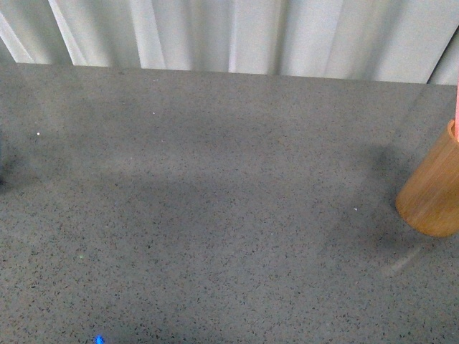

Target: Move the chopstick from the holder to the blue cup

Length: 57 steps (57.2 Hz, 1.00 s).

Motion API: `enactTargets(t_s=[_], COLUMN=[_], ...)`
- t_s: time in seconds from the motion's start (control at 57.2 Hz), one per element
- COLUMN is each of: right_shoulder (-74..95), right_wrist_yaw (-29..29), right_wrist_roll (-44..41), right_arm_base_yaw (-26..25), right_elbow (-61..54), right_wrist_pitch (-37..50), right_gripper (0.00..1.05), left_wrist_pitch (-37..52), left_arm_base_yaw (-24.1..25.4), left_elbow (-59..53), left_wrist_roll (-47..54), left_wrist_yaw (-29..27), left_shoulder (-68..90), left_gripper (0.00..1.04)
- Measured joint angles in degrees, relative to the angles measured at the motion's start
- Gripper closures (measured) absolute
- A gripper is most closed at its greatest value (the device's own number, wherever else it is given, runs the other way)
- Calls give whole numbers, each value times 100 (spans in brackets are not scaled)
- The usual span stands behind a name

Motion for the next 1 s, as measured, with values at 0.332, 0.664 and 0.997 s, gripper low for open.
enactTargets(t_s=[0.332, 0.664, 0.997], right_shoulder=[0, 0, 0], right_wrist_yaw=[0, 0, 0], right_wrist_roll=[2, 2, 2], right_arm_base_yaw=[0, 0, 0], right_elbow=[0, 0, 0], right_wrist_pitch=[0, 0, 0], right_gripper=[10, 10, 10], left_wrist_pitch=[-157, -575, -890], left_arm_base_yaw=[-9, -1117, -3425], left_elbow=[96, 94, 105], left_wrist_roll=[105, 330, 614], left_wrist_yaw=[79, 586, 894], left_shoulder=[-15, -914, -1123], left_gripper=[101, 101, 101])
